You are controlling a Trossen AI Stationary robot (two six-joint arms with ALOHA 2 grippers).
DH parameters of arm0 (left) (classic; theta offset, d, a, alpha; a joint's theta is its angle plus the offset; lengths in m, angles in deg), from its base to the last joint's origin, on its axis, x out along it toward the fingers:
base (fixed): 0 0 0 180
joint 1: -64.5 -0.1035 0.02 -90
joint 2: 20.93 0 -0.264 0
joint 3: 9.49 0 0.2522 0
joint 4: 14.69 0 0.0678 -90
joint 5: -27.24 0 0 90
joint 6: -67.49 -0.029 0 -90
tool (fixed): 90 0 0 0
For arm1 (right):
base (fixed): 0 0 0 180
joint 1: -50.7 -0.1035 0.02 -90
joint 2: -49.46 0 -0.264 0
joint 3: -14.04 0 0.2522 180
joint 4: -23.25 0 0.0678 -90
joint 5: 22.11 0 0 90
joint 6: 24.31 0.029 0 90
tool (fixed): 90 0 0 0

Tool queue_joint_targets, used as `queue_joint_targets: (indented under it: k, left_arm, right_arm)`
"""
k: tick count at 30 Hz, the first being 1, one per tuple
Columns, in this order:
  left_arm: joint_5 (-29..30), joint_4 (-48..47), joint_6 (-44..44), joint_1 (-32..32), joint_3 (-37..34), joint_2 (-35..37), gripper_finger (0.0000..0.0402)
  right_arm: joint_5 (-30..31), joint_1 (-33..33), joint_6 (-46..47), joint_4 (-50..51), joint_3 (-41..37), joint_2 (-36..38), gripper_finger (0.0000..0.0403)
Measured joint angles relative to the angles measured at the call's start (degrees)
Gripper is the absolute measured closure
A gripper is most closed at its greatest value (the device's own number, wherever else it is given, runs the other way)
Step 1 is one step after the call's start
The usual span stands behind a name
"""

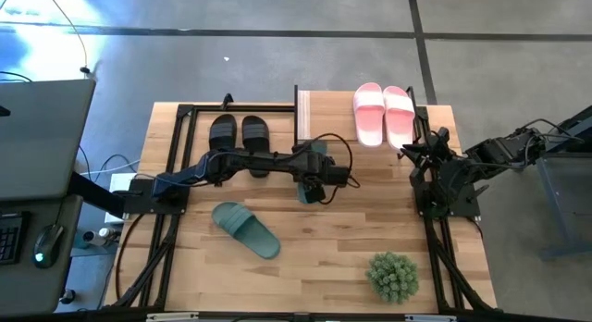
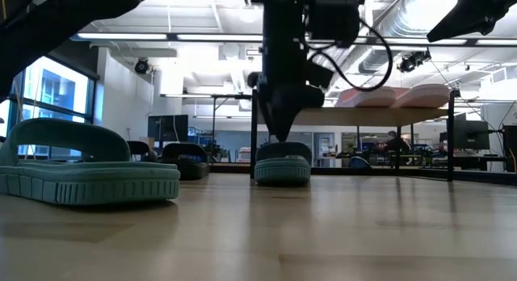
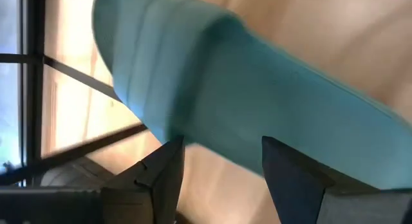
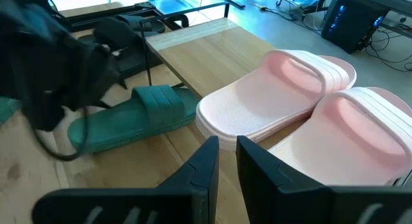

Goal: Pick and place slides into the shelf
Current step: Put the bottom green slipper under the shelf

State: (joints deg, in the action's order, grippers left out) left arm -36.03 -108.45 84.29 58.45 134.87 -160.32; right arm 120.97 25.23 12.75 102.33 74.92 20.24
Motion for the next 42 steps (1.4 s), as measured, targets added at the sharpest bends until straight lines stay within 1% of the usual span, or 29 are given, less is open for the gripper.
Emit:
queue_joint_targets:
  k: [2,5,6,9,12,14,16,18,21,22,23,26,27,30,32,36,39,42]
  left_arm:
    - [-1.8,-2.6,0.1,1.3,1.7,0.0,0.0217]
    - [-7.4,-5.8,-0.1,3.9,4.2,0.0,0.0224]
    - [-9.8,-6.0,-0.6,4.9,4.5,0.1,0.0227]
    - [-20.2,-5.3,-5.2,7.9,3.9,1.6,0.0242]
    - [-29.9,-2.7,-12.7,11.2,4.0,2.0,0.0264]
    - [-34.5,0.4,-17.3,13.1,3.9,2.1,0.0283]
    - [-37.6,4.5,-19.9,14.5,3.9,2.2,0.0305]
    - [-36.5,6.8,-21.1,15.0,4.0,2.3,0.0333]
    - [-30.7,9.2,-20.9,14.6,3.9,2.2,0.0384]
    - [-29.5,10.0,-20.4,14.2,3.8,1.8,0.0392]
    - [-28.4,11.1,-19.7,13.7,3.4,1.3,0.0394]
    - [-28.2,11.2,-18.1,12.5,0.4,-0.4,0.0384]
    - [-28.2,12.6,-18.0,12.0,-0.7,-1.0,0.0385]
    - [-26.9,12.4,-17.7,10.6,-4.4,-1.6,0.0398]
    - [-26.4,16.2,-17.6,9.7,-6.7,-1.4,0.0396]
    - [-25.8,14.7,-16.6,7.6,-8.1,-1.5,0.0399]
    - [-23.2,16.2,-16.6,6.4,-10.5,-1.3,0.0398]
    - [-21.6,17.5,-16.7,5.2,-11.1,-1.2,0.04]
  right_arm:
    - [-0.1,0.0,0.0,0.0,0.0,0.0,0.0355]
    - [-0.2,0.0,0.0,0.0,0.0,0.0,0.0355]
    - [-0.2,0.0,0.0,0.0,0.0,0.0,0.0355]
    - [-0.4,0.0,0.0,0.0,0.0,0.0,0.0355]
    - [-0.4,0.0,0.0,0.0,0.0,0.0,0.0355]
    - [-0.4,0.0,0.0,0.0,0.0,0.0,0.0355]
    - [-0.6,0.0,0.0,0.0,0.0,0.0,0.0355]
    - [-0.6,0.0,0.0,0.0,0.0,0.0,0.0355]
    - [-0.6,0.0,0.0,0.0,0.0,0.0,0.0355]
    - [-0.6,0.0,0.0,0.0,0.0,0.0,0.0355]
    - [-0.6,0.0,0.0,0.0,0.0,0.0,0.0355]
    - [-0.8,0.0,0.0,0.0,0.0,0.0,0.0355]
    - [-0.8,0.0,0.0,0.0,0.0,0.0,0.0355]
    - [-0.8,0.0,0.0,0.0,0.0,0.0,0.0355]
    - [-0.8,0.0,0.0,0.0,0.0,0.0,0.0355]
    - [-0.8,0.0,0.0,0.0,0.0,0.0,0.0355]
    - [-0.8,0.0,0.0,0.0,0.0,0.0,0.0355]
    - [-0.8,0.0,0.0,0.0,0.0,0.0,0.0355]
